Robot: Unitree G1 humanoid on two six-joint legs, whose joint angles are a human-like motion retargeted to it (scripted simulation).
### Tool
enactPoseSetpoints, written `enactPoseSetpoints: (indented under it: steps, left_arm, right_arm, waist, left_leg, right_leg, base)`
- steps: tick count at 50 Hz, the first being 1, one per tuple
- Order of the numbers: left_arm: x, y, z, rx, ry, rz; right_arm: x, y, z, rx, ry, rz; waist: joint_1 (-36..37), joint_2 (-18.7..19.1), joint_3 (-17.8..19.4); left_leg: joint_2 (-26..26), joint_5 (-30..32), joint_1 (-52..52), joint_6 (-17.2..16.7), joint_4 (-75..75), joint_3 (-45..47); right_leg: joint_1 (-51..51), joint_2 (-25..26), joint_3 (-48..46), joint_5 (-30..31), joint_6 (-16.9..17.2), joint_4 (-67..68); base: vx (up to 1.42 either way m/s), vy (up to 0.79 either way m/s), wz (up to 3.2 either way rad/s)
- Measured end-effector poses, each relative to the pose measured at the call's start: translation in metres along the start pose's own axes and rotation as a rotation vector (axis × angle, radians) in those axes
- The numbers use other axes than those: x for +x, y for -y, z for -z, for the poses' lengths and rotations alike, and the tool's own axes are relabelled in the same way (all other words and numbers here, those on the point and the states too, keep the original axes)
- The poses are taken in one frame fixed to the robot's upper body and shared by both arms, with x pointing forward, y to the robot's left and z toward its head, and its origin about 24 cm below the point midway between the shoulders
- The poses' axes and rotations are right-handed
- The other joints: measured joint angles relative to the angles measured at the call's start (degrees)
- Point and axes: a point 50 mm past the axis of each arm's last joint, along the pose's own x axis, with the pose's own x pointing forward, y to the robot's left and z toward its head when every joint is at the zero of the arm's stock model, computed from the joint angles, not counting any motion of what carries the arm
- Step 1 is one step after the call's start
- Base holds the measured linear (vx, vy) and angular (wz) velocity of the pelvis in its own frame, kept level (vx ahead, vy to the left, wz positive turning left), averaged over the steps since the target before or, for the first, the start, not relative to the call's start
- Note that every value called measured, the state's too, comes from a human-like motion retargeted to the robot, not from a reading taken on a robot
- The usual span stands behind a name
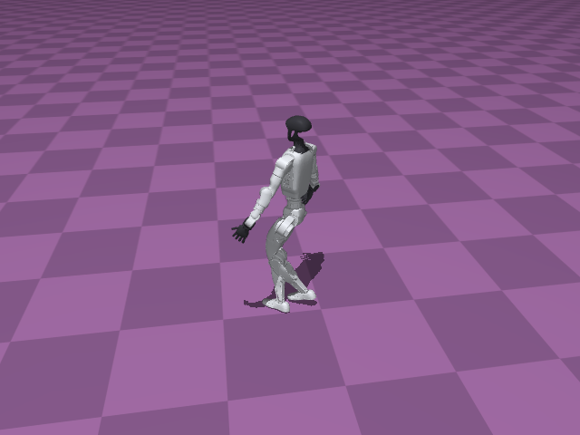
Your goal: Dance
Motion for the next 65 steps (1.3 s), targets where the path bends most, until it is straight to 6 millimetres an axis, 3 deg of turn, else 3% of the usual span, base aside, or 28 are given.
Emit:
enactPoseSetpoints:
  steps: [5, 8, 12, 16, 22, 28, 31, 34, 38, 42, 43, 45, 49, 50, 53, 55, 56, 57, 60, 62, 65]
  left_arm:
    - [-0.03, -0.059, -0.006, 0.005, 0.0, -0.168]
    - [-0.05, -0.087, -0.02, 0.063, -0.004, -0.221]
    - [-0.073, -0.115, -0.051, 0.185, 0.009, -0.252]
    - [-0.089, -0.125, -0.094, 0.294, 0.075, -0.248]
    - [-0.095, -0.111, -0.163, 0.482, 0.184, -0.208]
    - [-0.085, -0.064, -0.226, 0.632, 0.445, -0.27]
    - [-0.075, -0.038, -0.241, 0.621, 0.604, -0.338]
    - [-0.059, -0.009, -0.242, 0.513, 0.755, -0.386]
    - [-0.031, 0.023, -0.218, 0.285, 0.793, -0.378]
    - [0.0, 0.034, -0.163, -0.063, 0.596, -0.357]
    - [0.005, 0.031, -0.148, -0.159, 0.542, -0.356]
    - [0.012, 0.031, -0.117, -0.335, 0.446, -0.359]
    - [0.018, 0.034, -0.065, -0.533, 0.312, -0.423]
    - [0.019, 0.035, -0.054, -0.562, 0.288, -0.447]
    - [0.02, 0.043, -0.025, -0.589, 0.216, -0.47]
    - [0.023, 0.057, -0.006, -0.57, 0.164, -0.451]
    - [0.024, 0.066, 0.006, -0.561, 0.132, -0.441]
    - [0.024, 0.075, 0.018, -0.554, 0.1, -0.436]
    - [0.019, 0.09, 0.054, -0.578, 0.008, -0.457]
    - [0.014, 0.098, 0.076, -0.646, -0.036, -0.485]
    - [0.003, 0.107, 0.11, -0.8, -0.108, -0.541]
  right_arm:
    - [-0.047, 0.041, 0.019, 0.1, -0.04, 0.173]
    - [-0.074, 0.058, 0.026, 0.145, -0.054, 0.253]
    - [-0.111, 0.077, 0.033, 0.182, -0.091, 0.343]
    - [-0.145, 0.09, 0.031, 0.17, -0.127, 0.416]
    - [-0.196, 0.104, 0.027, 0.148, -0.167, 0.546]
    - [-0.229, 0.116, 0.012, 0.11, -0.096, 0.802]
    - [-0.231, 0.121, 0.001, 0.054, 0.013, 0.97]
    - [-0.226, 0.123, -0.008, 0.022, 0.164, 1.179]
    - [-0.206, 0.117, -0.012, 0.058, 0.429, 1.43]
    - [-0.158, 0.094, -0.022, 0.227, 0.743, 1.514]
    - [-0.141, 0.085, -0.025, 0.302, 0.814, 1.488]
    - [-0.108, 0.067, -0.031, 0.475, 0.93, 1.396]
    - [-0.046, 0.025, -0.043, 0.811, 1.064, 1.106]
    - [-0.031, 0.012, -0.045, 0.894, 1.086, 1.026]
    - [0.008, -0.023, -0.038, 1.098, 1.109, 0.798]
    - [0.029, -0.04, -0.021, 1.22, 1.096, 0.662]
    - [0.036, -0.047, -0.013, 1.265, 1.085, 0.609]
    - [0.043, -0.053, -0.004, 1.306, 1.075, 0.554]
    - [0.062, -0.075, 0.01, 1.395, 1.036, 0.346]
    - [0.076, -0.092, 0.012, 1.407, 0.974, 0.164]
    - [0.089, -0.115, 0.023, 1.35, 0.833, -0.043]
  waist:
    - [-0.69, -0.5, -0.93]
    - [-0.82, -1.3, -1.28]
    - [-0.22, -2.44, -1.72]
    - [0.12, -3.29, -2.41]
    - [-0.17, -4.26, -3.03]
    - [0.24, -4.02, -2.62]
    - [0.83, -3.94, -1.88]
    - [1.47, -4.46, -1.02]
    - [2.9, -5.34, 0.03]
    - [0.71, -7.68, 0.5]
    - [0.63, -8.93, 0.55]
    - [0.49, -11.41, 1.56]
    - [0.46, -14.07, 4.39]
    - [-0.29, -14.47, 5.05]
    - [-2.8, -13.61, 5.42]
    - [-2.68, -11.77, 5.18]
    - [-1.11, -10.95, 4.77]
    - [0.82, -10.0, 4.58]
    - [8.06, -6.91, 6.36]
    - [10.17, -4.86, 6.6]
    - [8.96, -1.19, 3.82]
  left_leg:
    - [1.05, 0.4, 1.22, 0.0, -2.81, 1.49]
    - [1.07, 1.48, 2.54, 0.0, -5.93, 2.09]
    - [0.69, 3.07, 4.55, 0.0, -11.33, 2.88]
    - [-0.77, 5.4, 6.27, 0.0, -17.72, 2.34]
    - [-4.0, 9.94, 10.19, 0.0, -29.2, -0.53]
    - [-7.12, 15.55, 14.06, 0.0, -40.41, -4.12]
    - [-7.32, 16.63, 15.36, -0.6, -43.15, -4.96]
    - [-6.92, 16.7, 16.25, -1.74, -44.11, -5.11]
    - [-6.32, 16.72, 16.55, -2.14, -44.33, -4.77]
    - [-5.9, 14.84, 15.54, -2.97, -43.42, -4.6]
    - [-5.04, 14.19, 14.38, -3.79, -42.53, -3.01]
    - [-4.33, 13.53, 12.91, -4.69, -41.42, -0.74]
    - [-4.51, 12.35, 11.53, -6.07, -38.72, 2.57]
    - [-4.65, 12.17, 10.97, -6.14, -37.73, 1.53]
    - [-2.18, 12.12, 7.98, -4.43, -35.65, -1.2]
    - [-0.88, 10.73, 6.11, -1.43, -33.66, -3.38]
    - [-0.82, 10.07, 5.54, -0.57, -33.29, -4.26]
    - [-0.32, 9.44, 5.24, 0.0, -33.03, -4.84]
    - [3.56, 7.59, 6.25, 0.0, -32.51, -3.96]
    - [5.85, 6.49, 5.98, 0.0, -32.17, -2.15]
    - [8.42, 5.52, 3.62, 0.0, -32.65, -0.69]
  right_leg:
    - [1.48, -0.35, -0.49, 1.25, 0.78, -2.81]
    - [2.25, -0.53, 0.16, 3.16, 1.46, -4.96]
    - [3.44, -0.51, 1.49, 5.21, 2.81, -8.27]
    - [4.31, -0.67, 2.29, 7.46, 4.47, -12.06]
    - [5.91, -1.0, 2.13, 12.39, 8.02, -19.08]
    - [6.99, -0.93, 2.27, 17.82, 14.77, -24.29]
    - [7.04, -0.45, 1.81, 20.49, 15.66, -25.3]
    - [7.22, -0.07, 1.5, 24.36, 15.6, -26.06]
    - [6.55, 0.22, 3.67, 30.39, 18.23, -25.59]
    - [4.75, -1.03, 4.26, 38.22, 25.61, -25.03]
    - [3.91, -0.5, 2.65, 40.62, 25.64, -24.89]
    - [0.66, -0.16, -0.64, 44.19, 25.66, -21.15]
    - [-8.04, -3.89, -16.56, 44.21, 25.66, -7.29]
    - [-9.6, -3.99, -16.01, 44.21, 25.66, -6.58]
    - [-7.96, -3.17, -2.81, 42.91, 25.66, -20.2]
    - [-6.57, -6.74, 0.71, 35.66, 25.66, -24.24]
    - [-5.56, -9.79, -1.82, 32.95, 25.66, -24.71]
    - [-4.48, -12.26, -4.41, 30.58, 24.58, -24.8]
    - [-1.86, -15.09, -6.29, 27.92, 13.63, -21.83]
    - [-2.27, -16.42, -1.7, 25.8, 10.53, -17.78]
    - [-3.1, -20.38, 1.22, 23.63, 8.96, -11.85]
  base:
    - [-0.03, -0.03, -0.16]
    - [-0.03, -0.03, -0.04]
    - [-0.06, -0.01, -0.11]
    - [-0.06, 0.03, 0.04]
    - [-0.04, 0.08, 0.33]
    - [-0.06, 0.11, 0.33]
    - [-0.06, 0.04, 0.27]
    - [-0.06, -0.04, 0.26]
    - [-0.08, -0.04, 0.19]
    - [-0.21, -0.16, 0.23]
    - [-0.38, -0.65, -0.46]
    - [-0.48, -0.9, -0.65]
    - [-0.62, -0.78, -0.52]
    - [-0.23, -0.12, 0.23]
    - [-0.11, 0.47, 0.32]
    - [-0.07, 0.9, -0.02]
    - [-0.02, 0.82, -0.56]
    - [-0.04, 0.56, -1.18]
    - [-0.17, 0.22, -1.66]
    - [-0.31, 0.23, -1.46]
    - [-0.36, 0.29, -0.89]
